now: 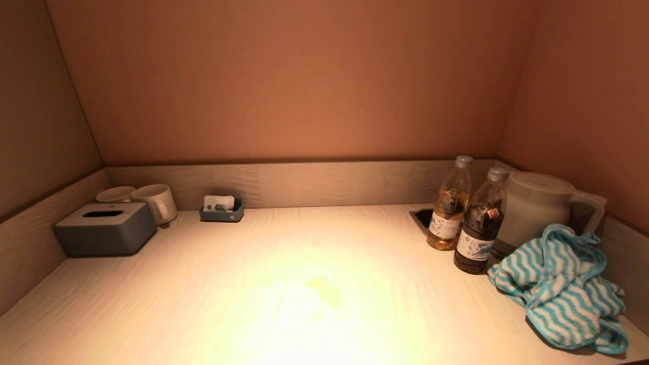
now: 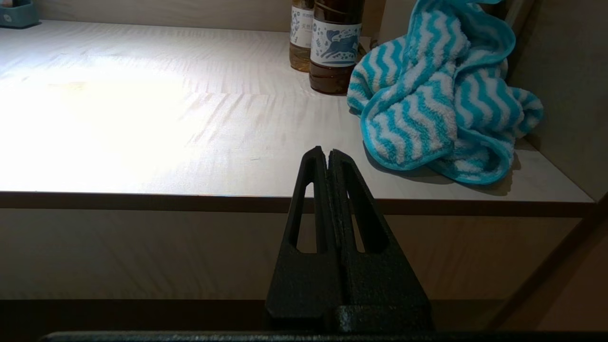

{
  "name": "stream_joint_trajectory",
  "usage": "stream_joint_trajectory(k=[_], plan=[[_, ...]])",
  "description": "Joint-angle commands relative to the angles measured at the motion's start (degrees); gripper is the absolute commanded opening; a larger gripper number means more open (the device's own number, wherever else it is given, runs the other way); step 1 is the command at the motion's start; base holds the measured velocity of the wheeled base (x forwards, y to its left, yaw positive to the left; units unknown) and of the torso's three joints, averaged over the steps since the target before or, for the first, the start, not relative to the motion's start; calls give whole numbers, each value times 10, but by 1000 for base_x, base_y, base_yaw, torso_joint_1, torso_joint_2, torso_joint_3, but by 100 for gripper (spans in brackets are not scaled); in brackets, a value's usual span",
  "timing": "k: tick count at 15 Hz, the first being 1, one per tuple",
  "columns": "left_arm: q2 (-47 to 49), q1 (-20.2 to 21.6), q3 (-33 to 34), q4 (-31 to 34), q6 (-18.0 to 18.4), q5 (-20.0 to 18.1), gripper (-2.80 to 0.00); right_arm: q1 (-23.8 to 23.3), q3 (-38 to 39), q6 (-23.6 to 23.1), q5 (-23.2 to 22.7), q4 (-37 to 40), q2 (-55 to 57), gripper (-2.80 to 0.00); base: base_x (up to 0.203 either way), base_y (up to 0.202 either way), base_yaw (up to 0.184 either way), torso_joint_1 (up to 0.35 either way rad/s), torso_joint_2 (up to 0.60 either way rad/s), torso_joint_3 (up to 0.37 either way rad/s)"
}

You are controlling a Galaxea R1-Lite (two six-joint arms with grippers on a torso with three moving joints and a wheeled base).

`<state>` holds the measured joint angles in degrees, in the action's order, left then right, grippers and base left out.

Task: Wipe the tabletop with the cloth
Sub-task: Pick up the tablecloth

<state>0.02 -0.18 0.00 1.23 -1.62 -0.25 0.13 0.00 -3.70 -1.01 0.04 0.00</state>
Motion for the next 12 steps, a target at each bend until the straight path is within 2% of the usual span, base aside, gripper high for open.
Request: stream_joint_trajectory(k=[1,8,12], plan=[[0,0,0,0,0,0,-280,0,0,-6,0,-1,1,-280,0,0,0,0,0,0],[0,0,0,0,0,0,-280,0,-14,-20,-2,20,1,-280,0,0,0,0,0,0],[0,0,0,0,0,0,-280,0,-140,-25,-15,65,3,-280,0,0,0,0,0,0]])
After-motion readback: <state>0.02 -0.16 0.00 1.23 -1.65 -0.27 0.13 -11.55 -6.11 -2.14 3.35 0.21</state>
